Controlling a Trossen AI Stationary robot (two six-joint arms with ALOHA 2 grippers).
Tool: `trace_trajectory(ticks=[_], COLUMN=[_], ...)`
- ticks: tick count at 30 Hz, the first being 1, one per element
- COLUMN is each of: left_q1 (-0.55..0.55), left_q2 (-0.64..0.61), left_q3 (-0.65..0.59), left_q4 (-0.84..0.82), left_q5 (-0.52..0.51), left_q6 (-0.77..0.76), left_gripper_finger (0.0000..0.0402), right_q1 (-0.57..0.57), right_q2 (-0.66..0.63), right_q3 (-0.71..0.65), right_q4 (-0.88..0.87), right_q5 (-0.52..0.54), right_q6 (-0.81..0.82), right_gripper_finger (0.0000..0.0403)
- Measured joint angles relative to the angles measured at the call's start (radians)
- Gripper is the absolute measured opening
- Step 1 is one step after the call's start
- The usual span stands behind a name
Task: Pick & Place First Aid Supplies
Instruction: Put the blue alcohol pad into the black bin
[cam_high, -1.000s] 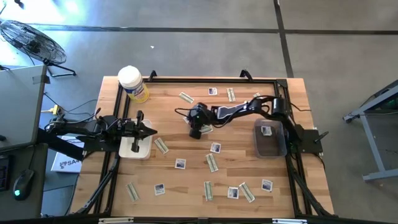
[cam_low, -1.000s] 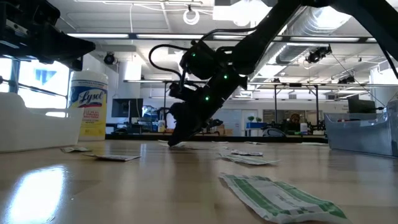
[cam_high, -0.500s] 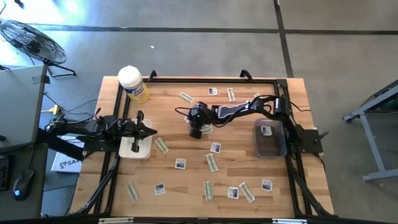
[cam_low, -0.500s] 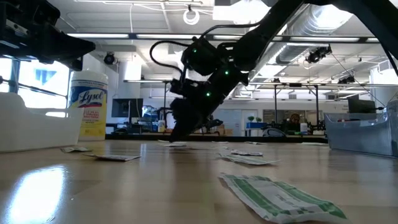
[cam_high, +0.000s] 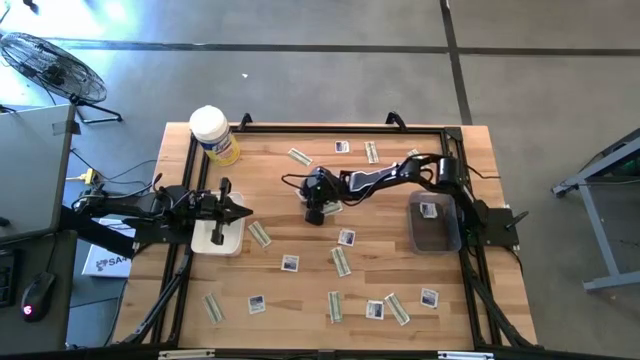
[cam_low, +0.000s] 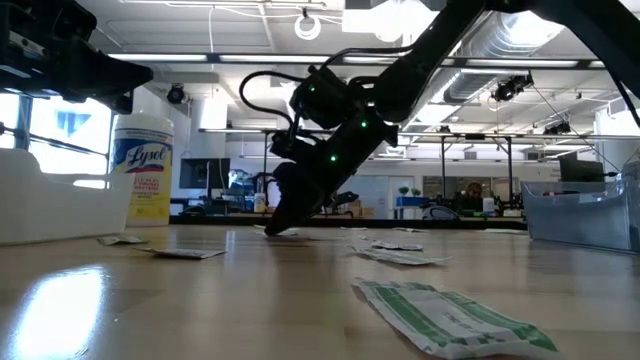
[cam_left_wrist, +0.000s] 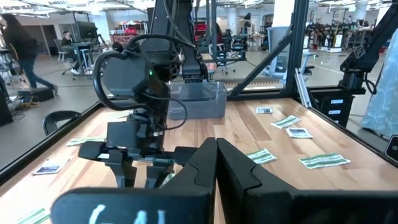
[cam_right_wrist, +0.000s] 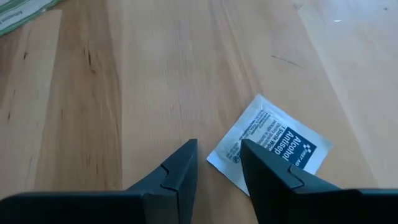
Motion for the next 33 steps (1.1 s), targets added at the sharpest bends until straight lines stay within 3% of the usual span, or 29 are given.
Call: trace_trajectory(ticks=[16, 23, 28, 33], left_q1=[0.0, 0.0, 0.0, 0.0], left_q2=[0.0, 0.0, 0.0, 0.0], left_q3=[0.0, 0.0, 0.0, 0.0], left_q4=[0.0, 0.0, 0.0, 0.0], left_q5=[-0.001, -0.001, 0.0, 0.0], left_q6=[0.0, 0.0, 0.0, 0.0], left_gripper_finger=[0.0001, 0.0001, 0.0001, 0.0001], right_q1=[-0.01, 0.0, 0.032, 0.114], right_q2=[-0.004, -0.065, -0.171, -0.342], right_q3=[0.001, -0.004, -0.002, -0.006], right_q4=[-0.04, -0.084, -0.202, -0.467], right_q5=[0.057, 0.069, 0.108, 0.186], right_q6=[0.056, 0.117, 0.161, 0.284], right_gripper_finger=[0.0031, 0.0003, 0.0004, 0.0002])
